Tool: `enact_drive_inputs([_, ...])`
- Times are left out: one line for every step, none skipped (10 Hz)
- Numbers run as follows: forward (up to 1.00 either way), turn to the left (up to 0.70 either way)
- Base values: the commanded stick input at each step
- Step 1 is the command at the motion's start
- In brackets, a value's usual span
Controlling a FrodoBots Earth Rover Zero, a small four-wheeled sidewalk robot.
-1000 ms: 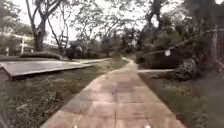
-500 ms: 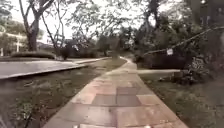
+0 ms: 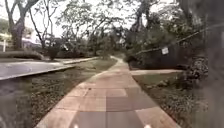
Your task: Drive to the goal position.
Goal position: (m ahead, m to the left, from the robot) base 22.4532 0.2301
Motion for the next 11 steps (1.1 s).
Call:
enact_drive_inputs([1.00,0.00])
enact_drive_inputs([1.00,0.00])
enact_drive_inputs([1.00,-0.22])
enact_drive_inputs([1.00,-0.39])
enact_drive_inputs([1.00,-0.32])
enact_drive_inputs([1.00,-0.11])
enact_drive_inputs([1.00,0.00])
enact_drive_inputs([1.00,0.00])
enact_drive_inputs([1.00,0.00])
enact_drive_inputs([1.00,0.00])
enact_drive_inputs([1.00,0.00])
